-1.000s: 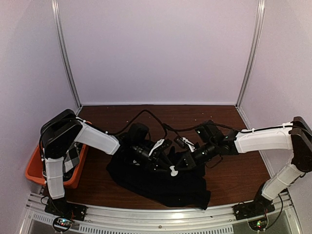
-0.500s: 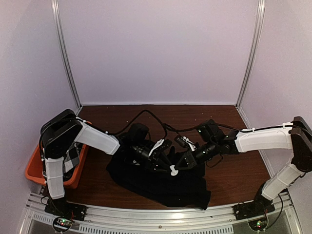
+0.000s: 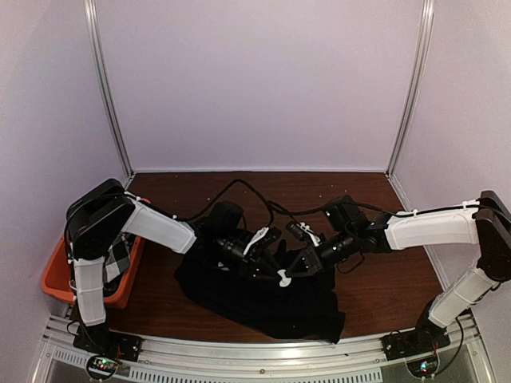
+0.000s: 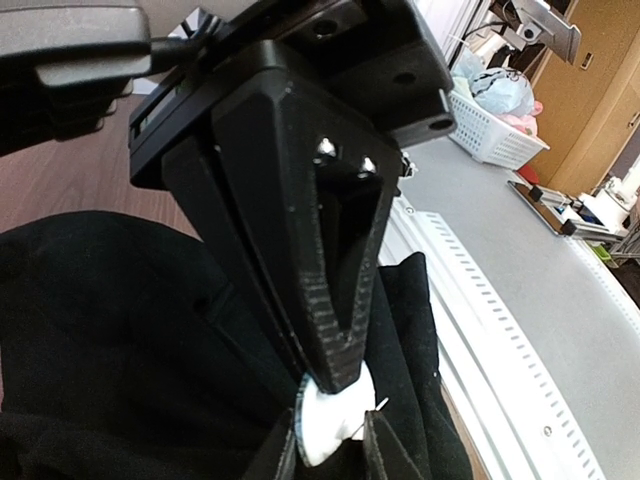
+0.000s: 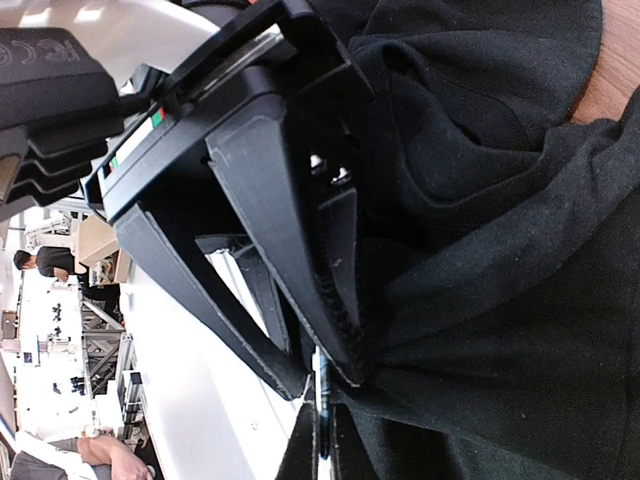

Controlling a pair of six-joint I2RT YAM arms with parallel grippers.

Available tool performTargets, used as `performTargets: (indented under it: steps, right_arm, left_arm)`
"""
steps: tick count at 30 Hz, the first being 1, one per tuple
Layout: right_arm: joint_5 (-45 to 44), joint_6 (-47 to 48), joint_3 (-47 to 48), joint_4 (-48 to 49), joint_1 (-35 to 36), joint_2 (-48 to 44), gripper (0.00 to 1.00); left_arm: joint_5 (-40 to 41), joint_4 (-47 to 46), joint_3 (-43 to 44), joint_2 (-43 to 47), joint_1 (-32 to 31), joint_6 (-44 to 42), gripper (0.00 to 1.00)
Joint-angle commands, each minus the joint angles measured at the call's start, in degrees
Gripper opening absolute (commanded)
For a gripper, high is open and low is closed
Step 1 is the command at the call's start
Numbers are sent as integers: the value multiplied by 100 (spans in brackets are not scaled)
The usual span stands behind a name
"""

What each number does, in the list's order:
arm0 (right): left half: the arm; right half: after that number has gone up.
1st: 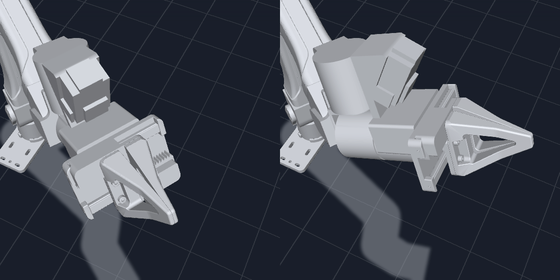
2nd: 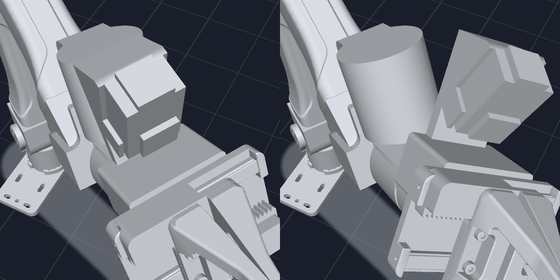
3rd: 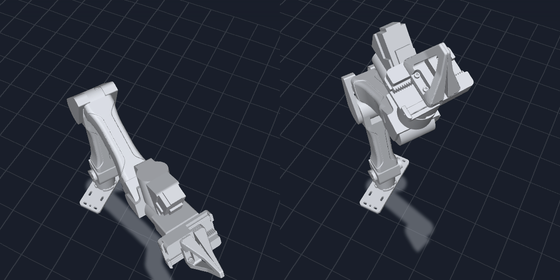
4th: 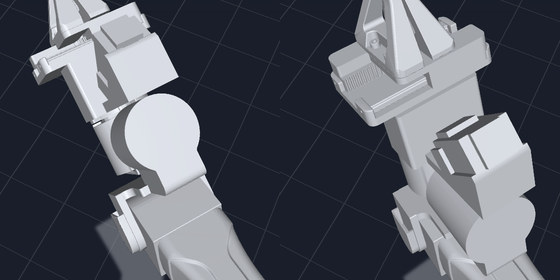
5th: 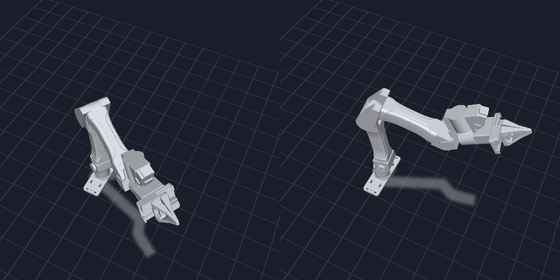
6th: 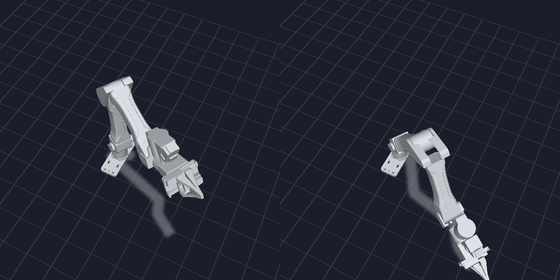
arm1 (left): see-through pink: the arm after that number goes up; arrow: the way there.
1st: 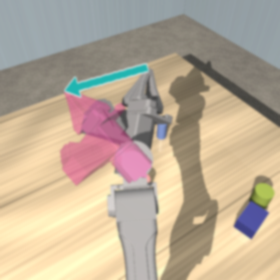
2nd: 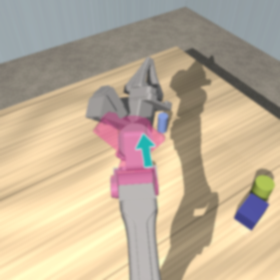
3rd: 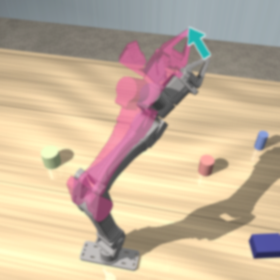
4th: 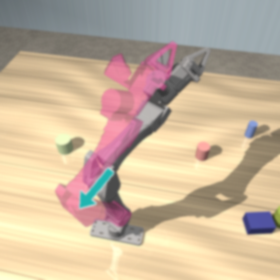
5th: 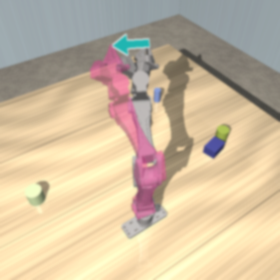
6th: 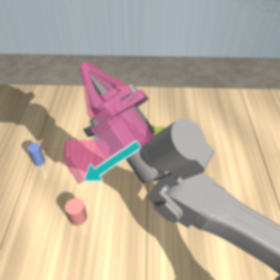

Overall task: Pin the brooch onto the clothing
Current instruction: Pin the clothing with brooches to the flattened clothing.

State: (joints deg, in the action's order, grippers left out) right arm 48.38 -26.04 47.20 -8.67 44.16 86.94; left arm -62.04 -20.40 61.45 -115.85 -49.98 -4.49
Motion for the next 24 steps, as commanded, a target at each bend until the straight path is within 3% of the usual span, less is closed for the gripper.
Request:
performTargets:
  steps: [1,24]
  right_arm:
    - [224,-85,-73,390,-22,12,0]
    - [156,-200,-73,497,-26,179,0]
  left_arm:
    - [-51,-498,-88,-129,-39,199,22]
    - [514,-298,-30,-225,-63,186,18]
